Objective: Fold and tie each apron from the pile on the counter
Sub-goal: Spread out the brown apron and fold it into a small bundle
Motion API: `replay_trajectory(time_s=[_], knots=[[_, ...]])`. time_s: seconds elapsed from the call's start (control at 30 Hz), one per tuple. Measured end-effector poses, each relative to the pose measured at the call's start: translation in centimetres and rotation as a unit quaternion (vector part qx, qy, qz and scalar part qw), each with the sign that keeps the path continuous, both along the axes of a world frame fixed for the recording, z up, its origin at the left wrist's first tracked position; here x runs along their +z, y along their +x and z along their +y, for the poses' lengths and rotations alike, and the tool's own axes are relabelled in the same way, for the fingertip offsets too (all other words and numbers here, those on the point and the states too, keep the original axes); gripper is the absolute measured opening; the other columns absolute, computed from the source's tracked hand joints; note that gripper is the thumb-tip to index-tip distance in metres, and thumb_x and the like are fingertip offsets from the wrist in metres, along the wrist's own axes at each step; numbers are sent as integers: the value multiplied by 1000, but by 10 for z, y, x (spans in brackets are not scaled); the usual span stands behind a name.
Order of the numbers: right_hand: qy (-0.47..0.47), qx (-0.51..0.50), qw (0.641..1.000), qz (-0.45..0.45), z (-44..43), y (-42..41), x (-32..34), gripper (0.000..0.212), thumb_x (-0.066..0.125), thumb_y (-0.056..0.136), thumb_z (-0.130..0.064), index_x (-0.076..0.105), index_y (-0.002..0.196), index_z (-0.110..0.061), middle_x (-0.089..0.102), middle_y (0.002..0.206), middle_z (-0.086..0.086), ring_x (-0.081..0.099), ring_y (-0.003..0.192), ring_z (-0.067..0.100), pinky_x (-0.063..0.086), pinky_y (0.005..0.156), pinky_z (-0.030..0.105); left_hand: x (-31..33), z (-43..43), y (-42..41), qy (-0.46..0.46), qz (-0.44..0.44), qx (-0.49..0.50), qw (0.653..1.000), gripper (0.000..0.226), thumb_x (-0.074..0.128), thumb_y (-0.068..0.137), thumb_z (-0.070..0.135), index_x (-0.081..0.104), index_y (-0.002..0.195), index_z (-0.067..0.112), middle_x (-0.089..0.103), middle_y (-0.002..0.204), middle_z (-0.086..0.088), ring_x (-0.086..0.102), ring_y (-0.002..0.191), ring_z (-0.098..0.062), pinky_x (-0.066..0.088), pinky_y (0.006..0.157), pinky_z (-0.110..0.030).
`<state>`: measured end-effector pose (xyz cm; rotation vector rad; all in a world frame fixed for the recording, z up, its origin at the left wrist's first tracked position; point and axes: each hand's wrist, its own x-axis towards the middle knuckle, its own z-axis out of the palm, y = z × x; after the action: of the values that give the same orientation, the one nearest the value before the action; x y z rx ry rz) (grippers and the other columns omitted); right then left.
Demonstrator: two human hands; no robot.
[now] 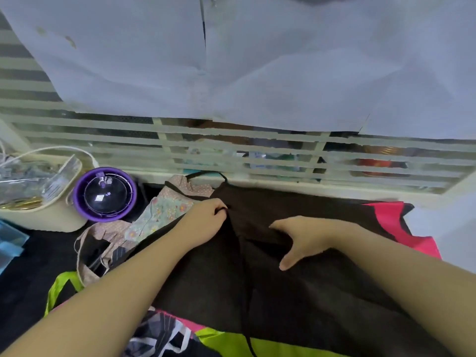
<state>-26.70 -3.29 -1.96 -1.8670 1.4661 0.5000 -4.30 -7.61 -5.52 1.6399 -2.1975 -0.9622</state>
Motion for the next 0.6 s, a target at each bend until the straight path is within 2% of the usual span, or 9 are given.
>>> replay_trajectory(time_s=[0.1, 0.17, 0.2, 0.27, 0.3, 0.37, 0.47, 0.53, 0.6], knots=[[-113, -61, 991, -37, 2, -10, -24, 38, 64, 87, -20, 56, 124, -23, 59, 123, -3, 55, 113, 17, 45, 93, 31, 3, -10, -2, -1, -1, -43, 999, 26, 50, 93, 13, 57, 72, 26, 58, 93, 5, 58, 95, -18, 45, 86, -33], [-188, -130, 971, -63, -17, -18, -25, 32, 58, 90, -13, 59, 120, -24, 61, 117, -3, 57, 110, 15, 46, 90, 27, 4, -21, -3, -14, 0, -56, 998, 21, 52, 93, 14, 64, 79, 24, 53, 123, 5, 52, 115, -17, 36, 105, -31], [-217, -157, 961, -72, -28, -20, -23, 31, 56, 92, -12, 59, 121, -24, 61, 117, -3, 57, 110, 14, 47, 91, 27, 5, -26, -1, -18, -10, -46, 999, 17, 52, 93, 15, 66, 86, 21, 42, 139, 3, 42, 130, -17, 27, 111, -27], [-257, -171, 949, -66, -48, -20, -21, 28, 55, 94, -15, 60, 119, -23, 61, 117, -3, 58, 109, 15, 49, 93, 32, 4, -38, 2, -39, -30, -19, 999, 15, 53, 93, 16, 63, 85, 22, 21, 156, -6, 16, 146, -18, 17, 113, -26], [-267, -166, 948, -51, -54, -17, -24, 26, 54, 94, -17, 61, 118, -24, 62, 117, -2, 58, 107, 16, 50, 93, 34, 1, -43, 4, -45, -41, -11, 998, 15, 53, 93, 16, 60, 81, 22, 16, 158, -9, 11, 147, -18, 17, 112, -26], [-269, -168, 948, -15, -60, -9, -35, 22, 55, 94, -23, 61, 115, -25, 64, 113, 0, 59, 102, 18, 51, 90, 37, -5, -46, 6, -60, -81, 7, 995, 15, 52, 92, 17, 59, 79, 20, 22, 156, -10, 17, 145, -20, 23, 110, -27], [-305, -218, 927, 9, -62, -1, -51, 19, 56, 94, -30, 64, 109, -26, 64, 105, 0, 57, 101, 19, 51, 87, 37, -16, -45, 7, -86, -149, 50, 984, 14, 55, 91, 24, 66, 97, 19, 38, 139, -4, 38, 130, -23, 36, 102, -33], [-345, -228, 910, 42, -67, 0, -55, 18, 55, 94, -34, 67, 104, -25, 65, 97, 0, 56, 100, 20, 49, 81, 35, -16, -46, 5, -121, -192, 47, 973, 22, 58, 90, 33, 65, 107, 23, 41, 131, -1, 41, 122, -22, 38, 100, -35], [-343, -255, 904, 25, -76, 1, -56, 18, 54, 95, -30, 68, 105, -23, 66, 95, 1, 59, 94, 21, 50, 75, 34, -14, -50, -2, -155, -220, 37, 962, 31, 59, 89, 40, 62, 117, 26, 43, 127, 0, 42, 120, -23, 36, 102, -35]])
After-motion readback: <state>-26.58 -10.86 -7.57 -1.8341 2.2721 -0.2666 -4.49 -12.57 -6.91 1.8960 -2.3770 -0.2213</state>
